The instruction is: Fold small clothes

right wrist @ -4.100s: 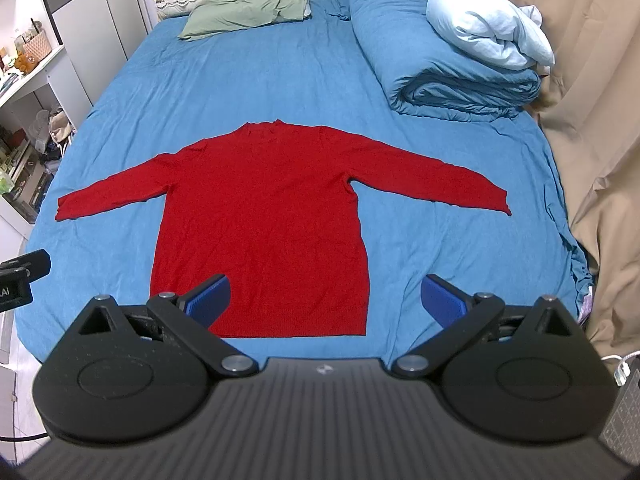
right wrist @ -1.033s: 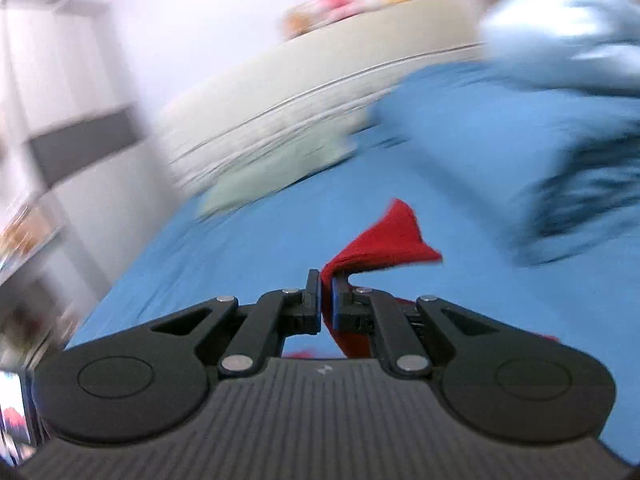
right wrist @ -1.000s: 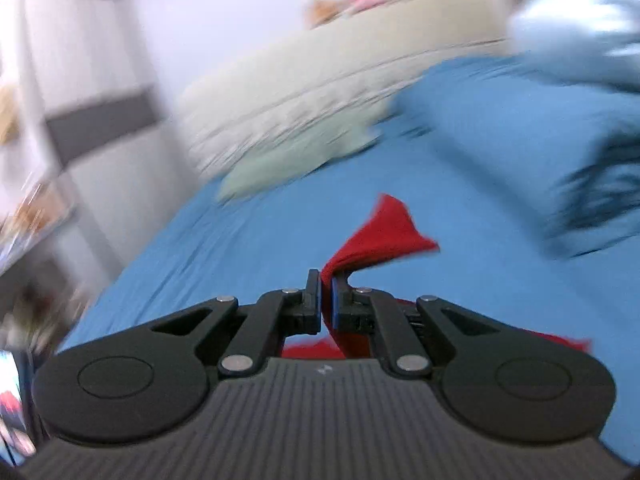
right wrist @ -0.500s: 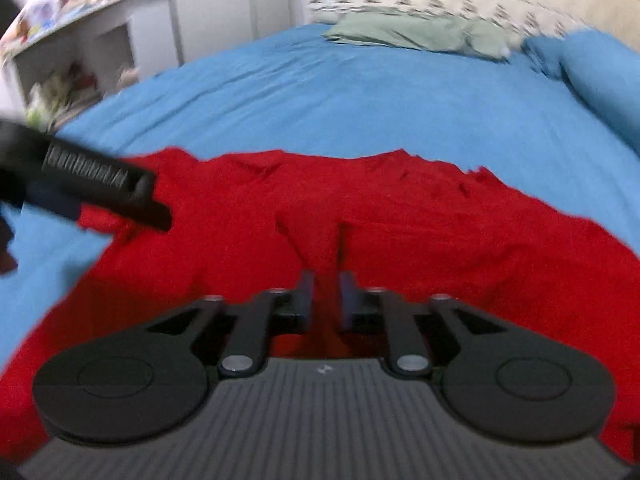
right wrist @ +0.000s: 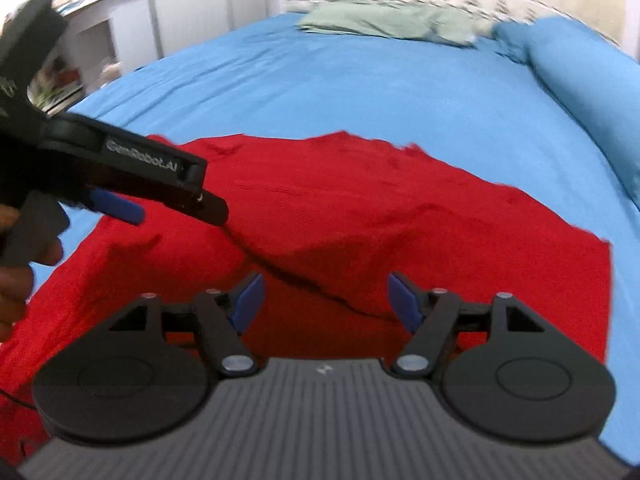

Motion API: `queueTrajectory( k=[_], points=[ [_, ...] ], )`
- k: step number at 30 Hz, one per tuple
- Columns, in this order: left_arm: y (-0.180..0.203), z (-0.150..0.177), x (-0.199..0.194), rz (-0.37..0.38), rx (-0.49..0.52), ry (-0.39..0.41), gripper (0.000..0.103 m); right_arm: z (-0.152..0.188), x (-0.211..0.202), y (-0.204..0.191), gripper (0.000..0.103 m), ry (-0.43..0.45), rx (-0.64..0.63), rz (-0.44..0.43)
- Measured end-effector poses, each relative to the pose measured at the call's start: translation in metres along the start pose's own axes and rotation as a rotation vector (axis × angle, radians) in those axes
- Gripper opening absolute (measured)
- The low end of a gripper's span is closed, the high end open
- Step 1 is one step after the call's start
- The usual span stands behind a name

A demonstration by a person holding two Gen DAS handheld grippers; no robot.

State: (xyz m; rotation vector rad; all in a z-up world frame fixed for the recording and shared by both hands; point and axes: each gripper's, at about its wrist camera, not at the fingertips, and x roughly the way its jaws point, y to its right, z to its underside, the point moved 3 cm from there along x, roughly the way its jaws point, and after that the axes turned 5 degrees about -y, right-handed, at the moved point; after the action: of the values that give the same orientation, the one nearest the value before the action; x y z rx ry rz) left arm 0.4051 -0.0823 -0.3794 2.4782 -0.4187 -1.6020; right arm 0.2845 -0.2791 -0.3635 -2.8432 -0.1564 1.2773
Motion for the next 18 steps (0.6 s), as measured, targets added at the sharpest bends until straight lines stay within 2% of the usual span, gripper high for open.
queueTrajectory(
  k=[1,4,5,6,7,8,11,14,18],
  points=[
    [0.002,-0.003,0.006,0.017,-0.020,0.000,0.083,0.002,-0.002,0.006,0.084,-0.001,0.012,0.011],
    [0.003,-0.013,0.022,0.037,-0.063,-0.003,0.068,0.009,-0.005,0.022,0.084,-0.008,0.051,0.035],
    [0.003,-0.016,0.027,0.041,-0.073,-0.009,0.055,0.011,-0.004,0.027,0.084,-0.013,0.069,0.037],
    [0.004,-0.019,0.032,0.046,-0.079,-0.017,0.038,0.013,-0.003,0.031,0.085,-0.019,0.089,0.039],
    [0.005,-0.021,0.037,0.043,-0.080,-0.026,0.026,0.015,-0.002,0.035,0.085,-0.026,0.108,0.040],
    [0.006,-0.023,0.040,0.028,-0.073,-0.030,0.003,0.018,-0.002,0.038,0.085,-0.032,0.125,0.040],
    [0.010,-0.035,0.031,0.030,-0.040,0.040,0.004,0.027,0.000,0.048,0.085,-0.053,0.163,0.045],
    [0.014,-0.051,0.001,0.011,0.011,0.162,0.004,0.031,-0.001,0.056,0.085,-0.069,0.189,0.054],
    [0.001,-0.066,-0.043,-0.082,0.039,0.344,0.004,0.036,-0.008,0.068,0.086,-0.071,0.215,0.074]
  ],
)
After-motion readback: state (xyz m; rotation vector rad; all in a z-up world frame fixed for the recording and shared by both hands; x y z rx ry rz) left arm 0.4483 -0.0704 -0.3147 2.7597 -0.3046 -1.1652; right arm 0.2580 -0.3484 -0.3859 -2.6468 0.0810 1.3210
